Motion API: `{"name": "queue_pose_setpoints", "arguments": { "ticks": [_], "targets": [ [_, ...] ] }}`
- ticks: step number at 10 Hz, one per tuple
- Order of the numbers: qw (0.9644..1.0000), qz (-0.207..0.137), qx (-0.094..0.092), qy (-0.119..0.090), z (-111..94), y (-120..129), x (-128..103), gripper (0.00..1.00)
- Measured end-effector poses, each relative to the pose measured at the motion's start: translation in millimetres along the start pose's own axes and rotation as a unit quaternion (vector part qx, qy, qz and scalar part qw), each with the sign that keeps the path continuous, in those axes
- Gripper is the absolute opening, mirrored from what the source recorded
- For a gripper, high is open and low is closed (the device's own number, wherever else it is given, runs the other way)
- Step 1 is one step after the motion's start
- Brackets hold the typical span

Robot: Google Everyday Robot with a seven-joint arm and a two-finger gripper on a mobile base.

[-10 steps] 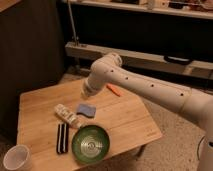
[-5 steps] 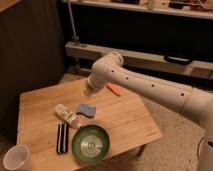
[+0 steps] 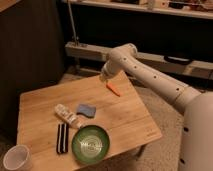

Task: Drag the pepper across the table

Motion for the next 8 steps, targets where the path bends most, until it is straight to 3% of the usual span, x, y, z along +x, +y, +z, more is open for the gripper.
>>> {"name": "queue_pose_setpoints", "arguments": {
  "ticks": [3, 5, 8],
  "targets": [
    [1.0, -0.001, 0.0, 0.0, 0.4, -0.6, 0.4, 0.12],
    [0.9999, -0.009, -0.012, 0.004, 8.1, 6.2, 1.3, 0.12],
    [0.9992, -0.017, -0.036, 0.001, 29.1, 56.3, 4.2, 0.03]
  ]
}}
